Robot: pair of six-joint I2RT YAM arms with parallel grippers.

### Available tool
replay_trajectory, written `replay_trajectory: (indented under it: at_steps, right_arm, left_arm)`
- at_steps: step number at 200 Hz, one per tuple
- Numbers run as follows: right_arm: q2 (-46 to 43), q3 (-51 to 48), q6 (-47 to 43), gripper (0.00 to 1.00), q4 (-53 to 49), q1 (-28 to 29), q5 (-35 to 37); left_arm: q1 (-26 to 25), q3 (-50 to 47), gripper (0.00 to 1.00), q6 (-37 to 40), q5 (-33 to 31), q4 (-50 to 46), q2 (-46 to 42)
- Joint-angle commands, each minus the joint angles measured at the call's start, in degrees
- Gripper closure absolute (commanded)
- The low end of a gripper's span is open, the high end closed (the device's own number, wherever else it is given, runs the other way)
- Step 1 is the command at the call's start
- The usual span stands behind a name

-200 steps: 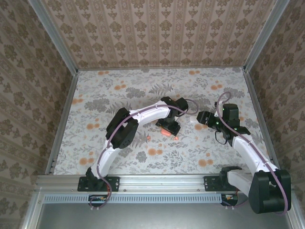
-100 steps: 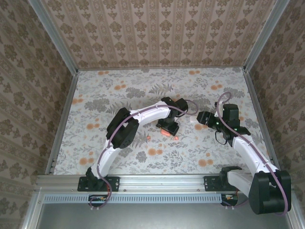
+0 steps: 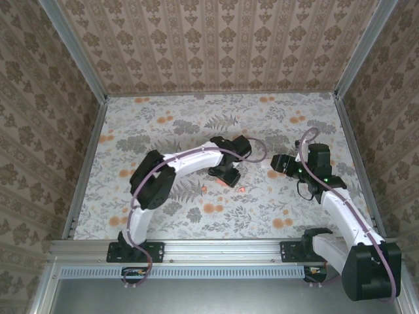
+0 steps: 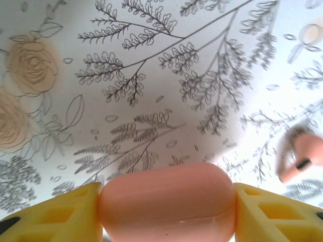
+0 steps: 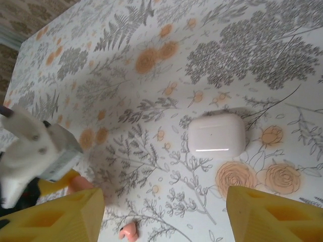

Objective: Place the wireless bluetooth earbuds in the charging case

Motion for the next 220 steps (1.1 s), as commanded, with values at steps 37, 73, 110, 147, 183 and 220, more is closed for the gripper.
replay_trajectory:
  at_steps: [37, 73, 110, 147, 183, 220]
  right_arm:
    - [6.1, 8.3, -5.6, 0.39, -12.9, -0.2, -18.8]
    - [7.9, 10.1, -5.7, 0.45, -14.6, 0.5, -28.3]
    - [8.8, 12.0, -5.7, 0.49, -18.2, 3.8, -30.6]
    - [10.4, 11.3, -0.9, 0.52, -16.0, 9.9, -30.9]
    - [11.3, 10.4, 4.1, 0.53, -12.5, 14.0, -29.5]
    - [13.7, 10.6, 5.6, 0.54, -10.9, 17.2, -27.9]
  left_arm:
    - [0.1, -17.1, 0.48, 21.1, 7.5, 21.9, -17.3]
    - [0.5, -27.7, 0.48, 31.1, 16.0, 33.3, -25.2]
    - [0.6, -34.6, 0.49, 35.9, 19.8, 39.7, -30.3]
    - [0.6, -37.2, 0.5, 36.9, 20.8, 42.3, -31.7]
    - [0.4, -38.2, 0.52, 36.8, 20.8, 44.0, -32.9]
    - [0.3, -38.7, 0.52, 36.6, 21.2, 44.7, -33.9]
